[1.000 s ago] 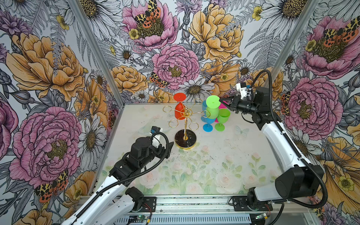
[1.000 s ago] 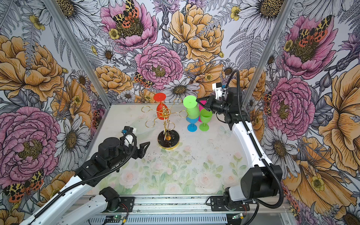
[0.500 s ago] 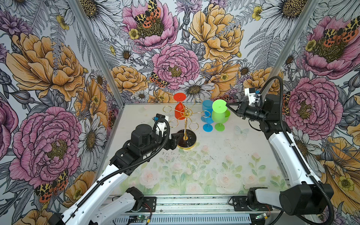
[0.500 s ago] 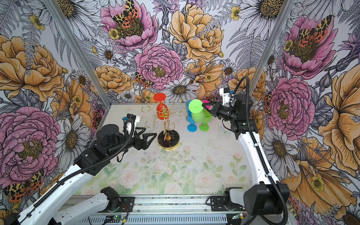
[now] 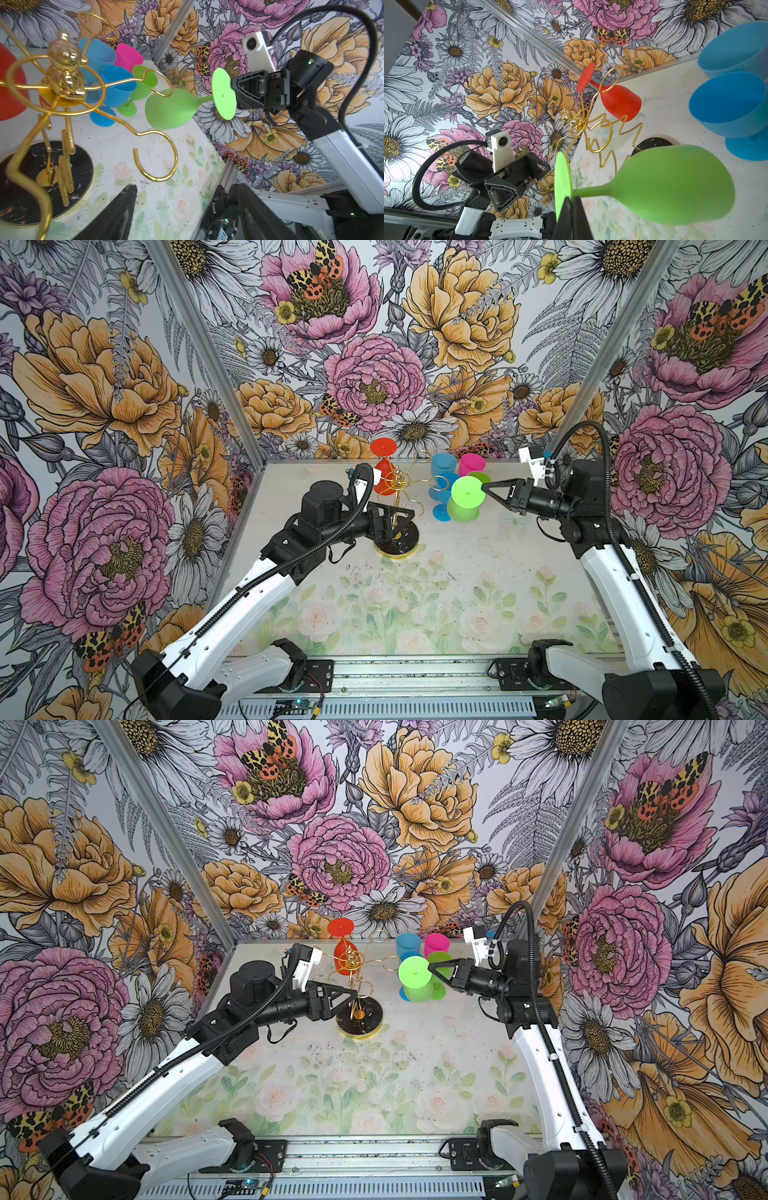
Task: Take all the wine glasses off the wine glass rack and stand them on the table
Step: 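Carry the green glass toward the left gripper while the left reaches in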
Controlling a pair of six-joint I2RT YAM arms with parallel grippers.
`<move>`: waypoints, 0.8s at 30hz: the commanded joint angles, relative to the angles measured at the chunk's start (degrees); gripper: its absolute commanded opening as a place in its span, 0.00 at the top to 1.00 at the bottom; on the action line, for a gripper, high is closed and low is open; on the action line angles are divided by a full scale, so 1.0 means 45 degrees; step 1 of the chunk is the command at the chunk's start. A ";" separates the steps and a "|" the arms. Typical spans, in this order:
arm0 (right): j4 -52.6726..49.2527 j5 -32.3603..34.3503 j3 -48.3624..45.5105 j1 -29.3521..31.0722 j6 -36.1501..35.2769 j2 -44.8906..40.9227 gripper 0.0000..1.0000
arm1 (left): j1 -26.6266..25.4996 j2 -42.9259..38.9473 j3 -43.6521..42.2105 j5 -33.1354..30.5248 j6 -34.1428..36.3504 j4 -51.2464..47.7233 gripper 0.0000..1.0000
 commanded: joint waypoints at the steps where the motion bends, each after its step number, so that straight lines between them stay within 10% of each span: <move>1: 0.0086 -0.1056 -0.0216 0.0159 -0.0296 -0.0622 1.00 | 0.0040 0.0137 -0.0135 0.1341 -0.1619 0.1680 0.25; 24: 0.0099 -0.0822 -0.0424 0.2591 -0.0477 -0.0598 1.00 | -0.0902 0.1174 -0.0138 0.3430 -0.2987 0.3092 0.49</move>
